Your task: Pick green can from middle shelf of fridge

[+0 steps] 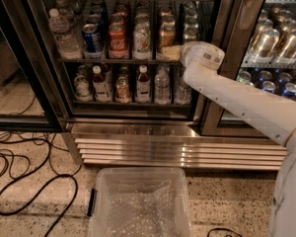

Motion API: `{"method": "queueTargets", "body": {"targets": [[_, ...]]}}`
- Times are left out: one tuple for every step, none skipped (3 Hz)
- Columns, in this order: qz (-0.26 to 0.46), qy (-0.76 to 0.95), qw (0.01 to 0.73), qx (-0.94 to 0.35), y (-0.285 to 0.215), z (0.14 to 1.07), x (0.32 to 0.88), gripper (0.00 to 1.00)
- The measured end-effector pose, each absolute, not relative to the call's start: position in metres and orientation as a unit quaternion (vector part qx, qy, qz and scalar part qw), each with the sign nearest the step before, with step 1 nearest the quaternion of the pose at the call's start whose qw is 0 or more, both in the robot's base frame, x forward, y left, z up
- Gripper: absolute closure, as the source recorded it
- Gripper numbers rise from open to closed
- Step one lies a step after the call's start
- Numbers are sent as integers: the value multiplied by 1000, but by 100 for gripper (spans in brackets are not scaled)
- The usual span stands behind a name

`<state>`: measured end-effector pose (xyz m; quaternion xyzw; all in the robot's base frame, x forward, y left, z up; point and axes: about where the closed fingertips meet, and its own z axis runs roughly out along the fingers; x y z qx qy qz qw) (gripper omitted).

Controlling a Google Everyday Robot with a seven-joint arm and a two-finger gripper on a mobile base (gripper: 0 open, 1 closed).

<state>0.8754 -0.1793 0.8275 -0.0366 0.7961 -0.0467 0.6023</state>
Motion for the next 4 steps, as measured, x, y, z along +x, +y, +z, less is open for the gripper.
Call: {"method": "queueTargets", "body": {"targets": [[-47,796,602,-36,-177,828,875,32],[-49,796,603,-27,-182,827,877,32],[-49,796,603,-25,-181,828,877,33],[-50,796,603,-18,-184,827,877,30]]}}
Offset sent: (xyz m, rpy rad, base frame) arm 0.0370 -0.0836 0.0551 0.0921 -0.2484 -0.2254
